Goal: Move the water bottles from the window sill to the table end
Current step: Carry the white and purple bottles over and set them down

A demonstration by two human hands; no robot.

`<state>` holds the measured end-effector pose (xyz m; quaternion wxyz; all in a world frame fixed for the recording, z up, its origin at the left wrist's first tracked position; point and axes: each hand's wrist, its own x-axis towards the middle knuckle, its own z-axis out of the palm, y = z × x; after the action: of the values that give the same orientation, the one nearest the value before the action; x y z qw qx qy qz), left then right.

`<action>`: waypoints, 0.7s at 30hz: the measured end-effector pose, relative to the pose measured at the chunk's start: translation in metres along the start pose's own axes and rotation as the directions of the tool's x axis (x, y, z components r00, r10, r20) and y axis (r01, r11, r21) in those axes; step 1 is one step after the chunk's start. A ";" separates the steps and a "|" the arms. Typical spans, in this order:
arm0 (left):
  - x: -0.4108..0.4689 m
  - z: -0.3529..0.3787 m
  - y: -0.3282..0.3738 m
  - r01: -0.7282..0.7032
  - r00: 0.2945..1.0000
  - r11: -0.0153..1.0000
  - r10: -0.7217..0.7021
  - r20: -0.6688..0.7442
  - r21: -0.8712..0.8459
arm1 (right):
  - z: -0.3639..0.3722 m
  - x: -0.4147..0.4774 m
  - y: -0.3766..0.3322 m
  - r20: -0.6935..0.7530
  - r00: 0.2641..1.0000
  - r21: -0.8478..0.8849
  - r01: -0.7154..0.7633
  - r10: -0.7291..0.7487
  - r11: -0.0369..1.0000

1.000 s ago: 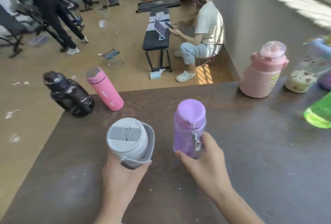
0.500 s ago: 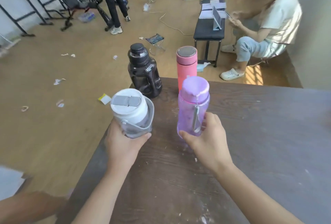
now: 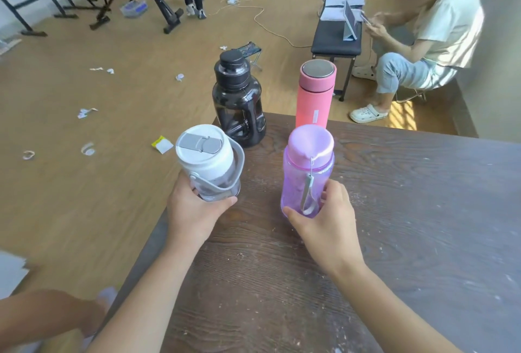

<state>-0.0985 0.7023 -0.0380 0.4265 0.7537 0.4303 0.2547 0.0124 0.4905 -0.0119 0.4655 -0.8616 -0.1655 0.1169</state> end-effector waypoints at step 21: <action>-0.177 0.086 0.070 -0.238 0.951 0.937 0.279 -0.135 0.255 | -0.123 -0.028 0.073 0.023 1.000 0.131 -0.005 0.002 0.991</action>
<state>-0.0924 0.4937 -0.0242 0.2589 0.8246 0.3889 0.3190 0.0433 0.3479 -0.0054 0.5190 -0.8280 -0.1613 0.1381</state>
